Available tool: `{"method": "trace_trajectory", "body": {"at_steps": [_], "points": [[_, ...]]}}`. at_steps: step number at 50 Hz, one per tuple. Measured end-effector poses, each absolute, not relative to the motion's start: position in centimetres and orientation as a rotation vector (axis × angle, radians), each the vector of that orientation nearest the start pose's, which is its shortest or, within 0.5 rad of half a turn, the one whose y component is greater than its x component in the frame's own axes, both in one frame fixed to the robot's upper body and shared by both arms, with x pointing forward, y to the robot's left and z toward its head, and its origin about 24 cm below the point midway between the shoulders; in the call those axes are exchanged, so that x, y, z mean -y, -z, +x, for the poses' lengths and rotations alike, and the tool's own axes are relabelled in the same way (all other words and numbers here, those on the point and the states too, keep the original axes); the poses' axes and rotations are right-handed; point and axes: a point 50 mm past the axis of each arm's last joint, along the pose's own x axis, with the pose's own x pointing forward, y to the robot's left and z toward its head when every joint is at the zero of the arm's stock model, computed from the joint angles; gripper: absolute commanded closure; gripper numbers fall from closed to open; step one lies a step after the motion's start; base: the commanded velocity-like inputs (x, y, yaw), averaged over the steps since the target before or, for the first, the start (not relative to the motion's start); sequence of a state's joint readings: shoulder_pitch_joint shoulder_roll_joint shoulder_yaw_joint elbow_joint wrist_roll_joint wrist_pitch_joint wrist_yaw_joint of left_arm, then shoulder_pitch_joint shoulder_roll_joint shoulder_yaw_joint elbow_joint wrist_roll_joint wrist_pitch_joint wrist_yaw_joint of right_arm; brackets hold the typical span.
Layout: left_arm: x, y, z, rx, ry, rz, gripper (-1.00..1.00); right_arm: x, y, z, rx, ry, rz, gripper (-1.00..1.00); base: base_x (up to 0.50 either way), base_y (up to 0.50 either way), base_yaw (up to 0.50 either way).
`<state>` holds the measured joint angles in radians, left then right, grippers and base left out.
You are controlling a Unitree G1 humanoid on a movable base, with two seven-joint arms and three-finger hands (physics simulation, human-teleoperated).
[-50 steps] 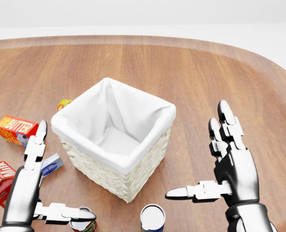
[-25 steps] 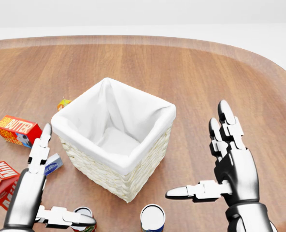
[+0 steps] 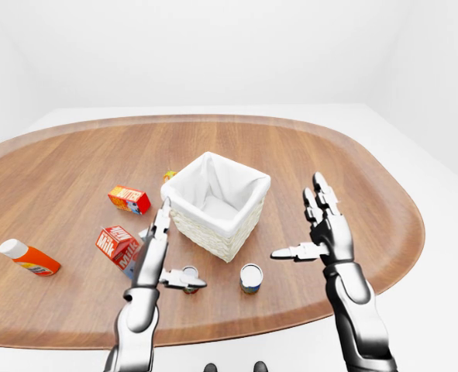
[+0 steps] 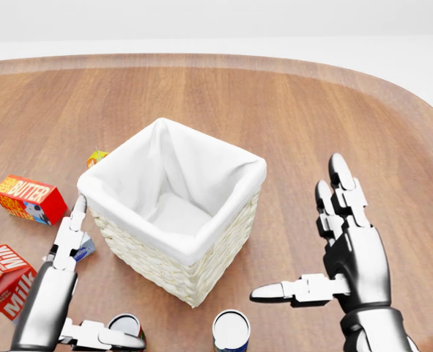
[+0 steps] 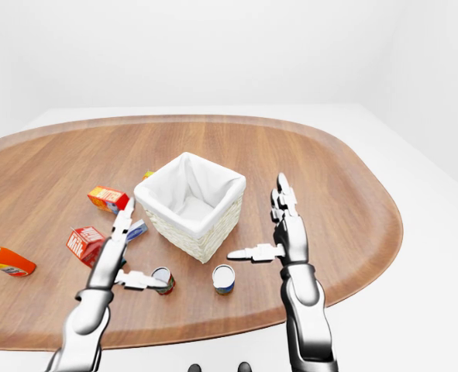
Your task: Pick up the tomato sauce, and put it in the basket.
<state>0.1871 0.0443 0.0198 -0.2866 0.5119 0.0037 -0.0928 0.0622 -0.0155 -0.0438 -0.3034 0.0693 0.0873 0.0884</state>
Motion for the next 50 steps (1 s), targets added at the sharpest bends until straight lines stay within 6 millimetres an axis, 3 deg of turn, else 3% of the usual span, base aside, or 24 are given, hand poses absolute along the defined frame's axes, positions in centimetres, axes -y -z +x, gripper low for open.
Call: {"method": "trace_trajectory", "body": {"at_steps": [50], "points": [[-16.4, -5.0, 21.1, 0.028, 0.047, 0.671, -1.00, 16.1, -8.7, 23.9, 0.149, -0.038, 0.034, -1.00, 0.00, 0.00, 0.00]]}}
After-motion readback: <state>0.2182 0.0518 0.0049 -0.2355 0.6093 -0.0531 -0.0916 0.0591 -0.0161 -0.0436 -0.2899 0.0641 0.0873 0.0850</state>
